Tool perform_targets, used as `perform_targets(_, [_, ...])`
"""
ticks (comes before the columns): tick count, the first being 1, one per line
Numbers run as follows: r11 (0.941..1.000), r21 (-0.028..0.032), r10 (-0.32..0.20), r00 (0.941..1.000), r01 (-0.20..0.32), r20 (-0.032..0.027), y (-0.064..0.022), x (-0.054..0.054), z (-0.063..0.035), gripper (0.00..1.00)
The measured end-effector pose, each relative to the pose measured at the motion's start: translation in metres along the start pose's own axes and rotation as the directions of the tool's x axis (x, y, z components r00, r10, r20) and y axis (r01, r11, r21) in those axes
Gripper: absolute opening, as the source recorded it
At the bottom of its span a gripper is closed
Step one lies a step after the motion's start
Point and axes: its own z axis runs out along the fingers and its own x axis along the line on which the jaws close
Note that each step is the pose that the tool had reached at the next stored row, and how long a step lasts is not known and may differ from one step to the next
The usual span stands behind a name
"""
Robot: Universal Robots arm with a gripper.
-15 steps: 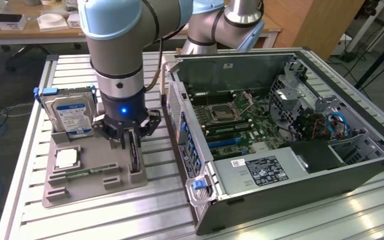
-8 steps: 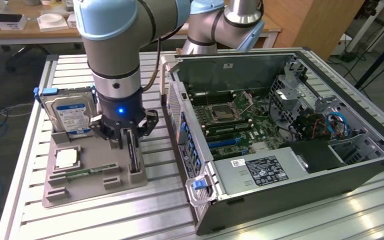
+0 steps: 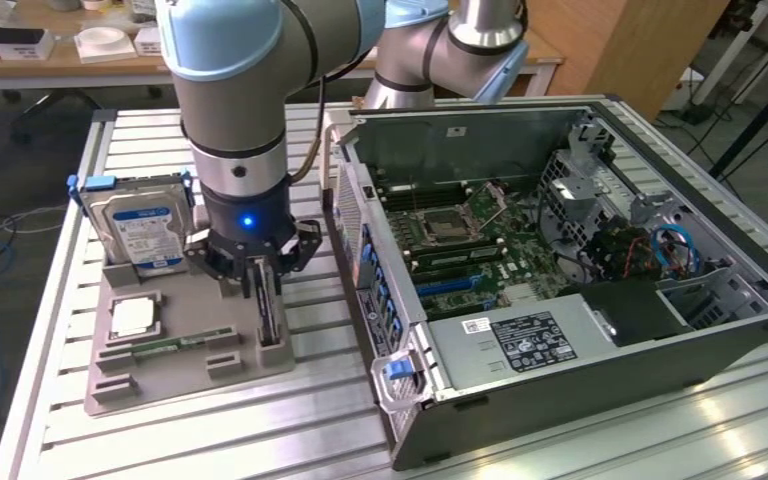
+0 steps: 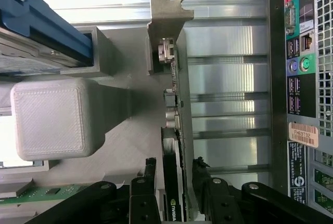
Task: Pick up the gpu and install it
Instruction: 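Pick up the gpu and move the gpu toward the slot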
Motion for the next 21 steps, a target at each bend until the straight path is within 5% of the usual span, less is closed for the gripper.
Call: perform_targets(21, [1.0000,0.0001,0.000,1.0000,0.000,-0.0019,0.0002,-0.0017,0.0001,0.33])
